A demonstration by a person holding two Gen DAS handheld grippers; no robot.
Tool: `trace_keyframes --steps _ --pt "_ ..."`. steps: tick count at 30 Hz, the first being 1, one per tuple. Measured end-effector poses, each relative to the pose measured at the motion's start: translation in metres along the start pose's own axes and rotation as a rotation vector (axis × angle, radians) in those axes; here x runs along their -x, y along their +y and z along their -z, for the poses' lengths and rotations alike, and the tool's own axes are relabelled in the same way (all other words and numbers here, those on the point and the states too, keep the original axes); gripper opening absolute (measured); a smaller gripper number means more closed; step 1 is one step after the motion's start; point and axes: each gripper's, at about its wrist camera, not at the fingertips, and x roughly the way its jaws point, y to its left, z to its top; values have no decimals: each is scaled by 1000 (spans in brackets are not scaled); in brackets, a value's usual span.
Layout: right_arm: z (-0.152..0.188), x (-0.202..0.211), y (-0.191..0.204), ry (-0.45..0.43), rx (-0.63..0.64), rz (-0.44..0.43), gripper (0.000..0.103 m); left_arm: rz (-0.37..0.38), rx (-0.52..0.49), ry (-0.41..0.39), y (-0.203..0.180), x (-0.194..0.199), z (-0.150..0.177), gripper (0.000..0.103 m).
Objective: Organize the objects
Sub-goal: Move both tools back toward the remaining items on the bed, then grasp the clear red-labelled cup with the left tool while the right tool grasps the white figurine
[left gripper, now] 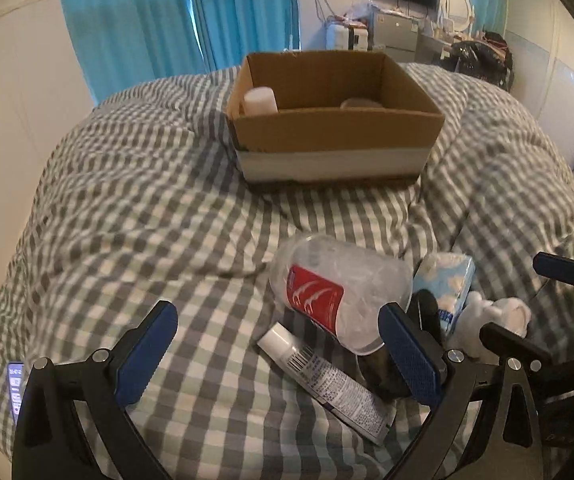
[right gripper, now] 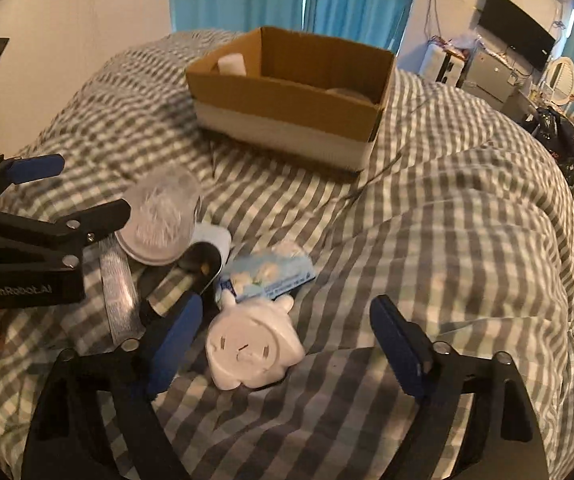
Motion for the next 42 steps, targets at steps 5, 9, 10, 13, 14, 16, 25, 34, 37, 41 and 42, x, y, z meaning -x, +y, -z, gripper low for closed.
trace_keyframes --steps 5,9,10,13,14,16,25,34,37,41,42 --pt "5 -14 7 55 35 2 68 13 -20 8 -6 -4 2 103" --pt "8 -22 13 89 64 2 51 19 -32 23 -11 -10 2 103" --pt "8 -22 13 86 66 4 51 21 -33 28 -12 -11 1 103" --pt "6 -16 12 62 61 1 51 27 -32 31 -16 -14 -3 103" --pt "5 -13 11 56 58 -3 51 29 -29 31 -17 -15 -5 103" --pt "2 -6 8 32 52 8 51 34 -20 34 -20 -17 -9 103" --pt "-13 2 -11 -23 21 57 50 12 26 75 -42 -46 -31 103" --pt "-10 -16 -19 10 -20 16 51 -72 29 161 -41 -83 -29 103" --pt "-9 -16 -21 10 -27 11 51 -17 83 169 -24 -79 -21 103" --pt "-8 -16 -20 10 -33 9 51 21 93 151 -11 -67 -11 101" --pt "-8 -16 -20 9 -33 11 51 28 92 146 -8 -64 -10 98"
